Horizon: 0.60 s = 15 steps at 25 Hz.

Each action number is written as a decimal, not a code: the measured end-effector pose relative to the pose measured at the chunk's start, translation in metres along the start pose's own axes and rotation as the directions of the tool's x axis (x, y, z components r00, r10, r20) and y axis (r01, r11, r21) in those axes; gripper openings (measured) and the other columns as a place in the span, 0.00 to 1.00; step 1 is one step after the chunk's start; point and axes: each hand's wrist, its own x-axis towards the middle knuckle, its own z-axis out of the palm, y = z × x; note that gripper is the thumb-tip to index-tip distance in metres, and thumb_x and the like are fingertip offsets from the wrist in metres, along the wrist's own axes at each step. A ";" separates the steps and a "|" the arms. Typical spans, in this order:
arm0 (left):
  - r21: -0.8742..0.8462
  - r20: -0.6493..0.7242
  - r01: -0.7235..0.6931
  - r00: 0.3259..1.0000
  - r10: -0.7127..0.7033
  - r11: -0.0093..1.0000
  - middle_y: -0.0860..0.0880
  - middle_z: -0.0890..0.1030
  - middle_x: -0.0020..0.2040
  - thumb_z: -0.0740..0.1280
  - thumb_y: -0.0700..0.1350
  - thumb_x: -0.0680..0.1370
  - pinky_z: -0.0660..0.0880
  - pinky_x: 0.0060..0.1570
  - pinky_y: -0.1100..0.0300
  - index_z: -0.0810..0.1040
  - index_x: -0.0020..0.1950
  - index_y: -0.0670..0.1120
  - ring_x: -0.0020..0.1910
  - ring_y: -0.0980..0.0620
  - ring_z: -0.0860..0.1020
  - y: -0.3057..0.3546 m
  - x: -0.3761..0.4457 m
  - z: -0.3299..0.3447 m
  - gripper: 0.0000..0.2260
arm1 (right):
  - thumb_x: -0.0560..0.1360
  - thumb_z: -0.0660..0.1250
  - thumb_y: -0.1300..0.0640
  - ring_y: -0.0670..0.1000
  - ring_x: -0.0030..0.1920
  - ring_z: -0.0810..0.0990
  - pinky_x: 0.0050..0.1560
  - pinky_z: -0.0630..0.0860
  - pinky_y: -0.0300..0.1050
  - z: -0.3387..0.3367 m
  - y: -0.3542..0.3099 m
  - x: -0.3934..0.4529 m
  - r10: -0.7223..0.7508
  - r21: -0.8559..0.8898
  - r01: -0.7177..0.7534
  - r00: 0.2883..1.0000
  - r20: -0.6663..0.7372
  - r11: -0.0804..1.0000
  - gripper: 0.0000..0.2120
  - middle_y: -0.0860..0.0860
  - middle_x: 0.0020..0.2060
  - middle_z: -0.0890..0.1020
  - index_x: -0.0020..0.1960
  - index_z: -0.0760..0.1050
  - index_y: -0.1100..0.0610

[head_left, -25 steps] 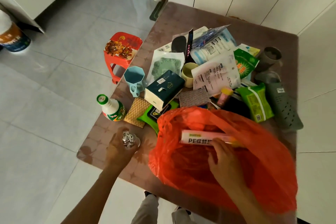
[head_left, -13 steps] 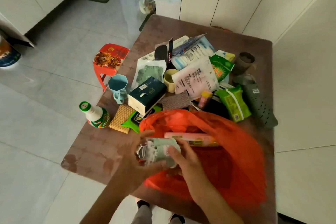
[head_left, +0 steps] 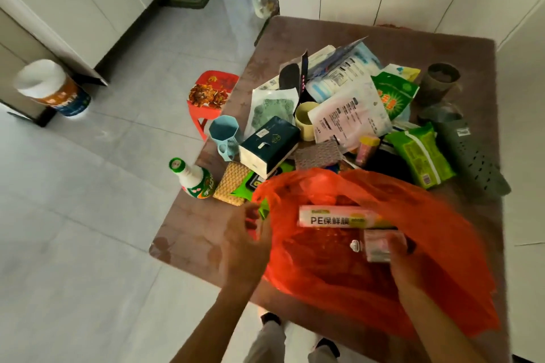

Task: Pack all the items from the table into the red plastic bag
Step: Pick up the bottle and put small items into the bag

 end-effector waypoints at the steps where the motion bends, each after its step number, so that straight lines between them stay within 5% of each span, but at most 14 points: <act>1: -0.056 -0.128 0.153 0.979 -0.159 0.987 0.48 0.80 0.49 0.71 0.45 0.74 0.75 0.36 0.64 0.74 0.55 0.49 0.44 0.52 0.79 -0.013 0.013 -0.019 0.11 | 0.82 0.60 0.59 0.65 0.68 0.70 0.58 0.67 0.48 0.009 -0.007 -0.004 -0.065 -0.074 0.062 0.997 -0.033 0.995 0.23 0.69 0.67 0.69 0.70 0.62 0.74; 4: -0.144 -0.258 0.462 0.836 -0.484 0.875 0.44 0.78 0.57 0.74 0.41 0.71 0.73 0.43 0.61 0.70 0.63 0.48 0.53 0.46 0.78 -0.065 0.064 -0.060 0.23 | 0.74 0.66 0.50 0.64 0.61 0.75 0.60 0.70 0.57 0.027 0.004 -0.013 -0.205 -0.329 0.155 0.971 -0.122 0.931 0.29 0.65 0.60 0.76 0.66 0.69 0.70; 6: -0.039 -0.181 0.487 0.855 -0.485 0.873 0.41 0.74 0.66 0.77 0.43 0.68 0.74 0.59 0.47 0.65 0.71 0.48 0.63 0.41 0.74 -0.093 0.101 -0.065 0.36 | 0.75 0.69 0.61 0.63 0.66 0.72 0.65 0.69 0.57 0.034 0.022 -0.022 -0.205 -0.542 0.114 0.973 -0.109 0.833 0.21 0.61 0.65 0.74 0.67 0.70 0.60; 8: -0.009 -0.101 0.406 0.909 -0.405 0.914 0.40 0.73 0.67 0.79 0.43 0.66 0.72 0.64 0.49 0.65 0.73 0.45 0.65 0.40 0.72 -0.105 0.133 -0.058 0.39 | 0.74 0.69 0.66 0.59 0.69 0.70 0.67 0.67 0.51 0.042 0.038 -0.037 -0.283 -0.615 0.197 0.958 -0.045 0.763 0.19 0.56 0.68 0.73 0.63 0.74 0.57; 10: -0.165 -0.088 0.372 0.917 -0.390 0.913 0.42 0.79 0.58 0.77 0.43 0.68 0.77 0.56 0.59 0.75 0.64 0.45 0.56 0.44 0.77 -0.101 0.155 -0.052 0.25 | 0.75 0.68 0.65 0.53 0.68 0.71 0.67 0.69 0.49 0.051 0.039 -0.057 -0.314 -0.612 0.272 0.949 0.041 0.742 0.15 0.51 0.66 0.75 0.59 0.76 0.53; 12: -0.278 -0.086 0.365 0.912 -0.402 0.888 0.46 0.81 0.47 0.74 0.46 0.71 0.79 0.56 0.49 0.79 0.47 0.50 0.48 0.47 0.78 -0.099 0.170 -0.048 0.08 | 0.75 0.68 0.64 0.48 0.62 0.75 0.64 0.74 0.50 0.058 0.034 -0.064 -0.311 -0.599 0.292 0.948 0.075 0.746 0.13 0.47 0.59 0.78 0.57 0.76 0.50; 15: -0.273 -0.044 0.286 0.950 -0.309 0.918 0.45 0.81 0.47 0.72 0.47 0.75 0.78 0.57 0.43 0.79 0.50 0.44 0.47 0.49 0.80 -0.084 0.167 -0.058 0.08 | 0.76 0.67 0.62 0.39 0.51 0.78 0.55 0.80 0.49 0.067 0.014 -0.071 -0.290 -0.538 0.277 0.955 0.064 0.796 0.13 0.40 0.51 0.80 0.55 0.76 0.46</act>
